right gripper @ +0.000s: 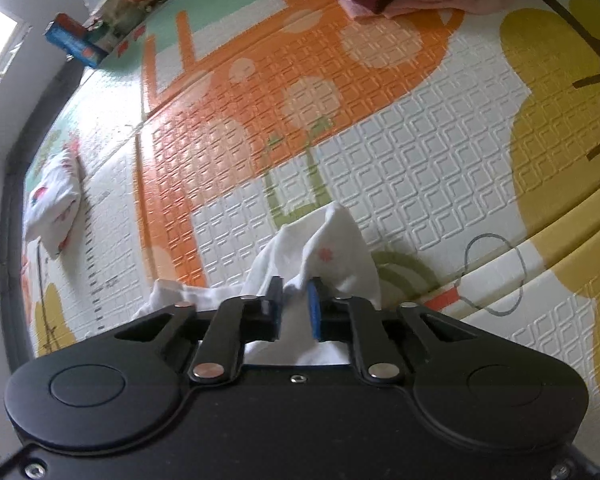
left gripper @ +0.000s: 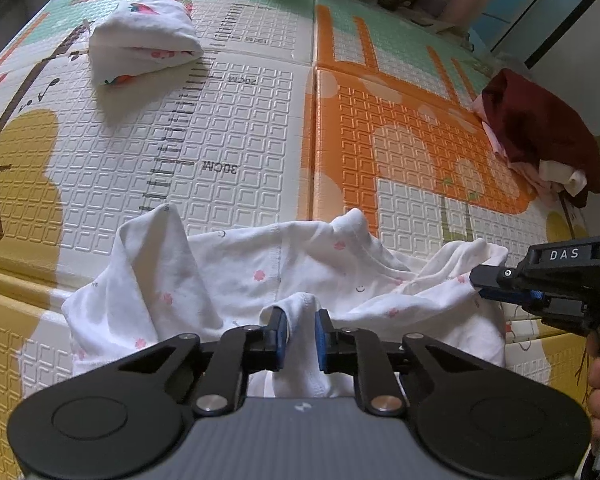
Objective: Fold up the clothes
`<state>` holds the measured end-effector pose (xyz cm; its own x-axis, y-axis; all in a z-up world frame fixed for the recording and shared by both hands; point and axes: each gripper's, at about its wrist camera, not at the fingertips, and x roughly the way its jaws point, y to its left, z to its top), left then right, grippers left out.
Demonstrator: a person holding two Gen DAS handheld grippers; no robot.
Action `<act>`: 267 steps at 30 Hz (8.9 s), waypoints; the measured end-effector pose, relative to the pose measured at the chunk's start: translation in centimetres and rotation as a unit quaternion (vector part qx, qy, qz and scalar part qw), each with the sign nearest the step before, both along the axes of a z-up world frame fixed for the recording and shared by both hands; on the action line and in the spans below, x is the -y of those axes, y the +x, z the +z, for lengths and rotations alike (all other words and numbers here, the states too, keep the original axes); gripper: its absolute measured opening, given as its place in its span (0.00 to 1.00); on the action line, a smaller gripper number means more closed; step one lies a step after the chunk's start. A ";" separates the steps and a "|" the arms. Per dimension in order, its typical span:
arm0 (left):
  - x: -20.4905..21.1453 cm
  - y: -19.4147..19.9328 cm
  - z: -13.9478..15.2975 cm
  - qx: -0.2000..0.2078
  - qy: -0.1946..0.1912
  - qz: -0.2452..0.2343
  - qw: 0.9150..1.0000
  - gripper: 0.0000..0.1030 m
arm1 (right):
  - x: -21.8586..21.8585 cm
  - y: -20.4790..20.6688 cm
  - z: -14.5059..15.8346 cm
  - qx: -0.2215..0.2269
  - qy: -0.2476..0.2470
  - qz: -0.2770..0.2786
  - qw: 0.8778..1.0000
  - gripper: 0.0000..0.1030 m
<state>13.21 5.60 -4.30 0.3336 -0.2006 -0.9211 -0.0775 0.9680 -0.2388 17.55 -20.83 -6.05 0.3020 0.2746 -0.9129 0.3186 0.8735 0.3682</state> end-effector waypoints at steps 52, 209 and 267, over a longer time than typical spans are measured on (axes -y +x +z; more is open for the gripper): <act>-1.3 1.9 -0.9 -0.009 0.000 0.036 0.999 0.08 | 0.8 -0.2 0.3 0.038 0.024 -0.021 0.999 0.04; -10.1 -6.1 3.7 0.011 -0.204 0.108 0.973 0.12 | -15.3 -6.7 9.3 0.094 0.053 0.279 0.954 0.04; -0.5 -0.1 -0.1 -0.034 -0.076 0.028 0.996 0.25 | 0.2 -4.0 1.8 0.040 -0.027 0.090 0.995 0.21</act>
<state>13.09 6.07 -4.41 0.2857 -0.3227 -0.9023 -0.1511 0.9146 -0.3750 13.53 -21.02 -4.22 0.3240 0.2815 -0.9032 0.1271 0.9331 0.3364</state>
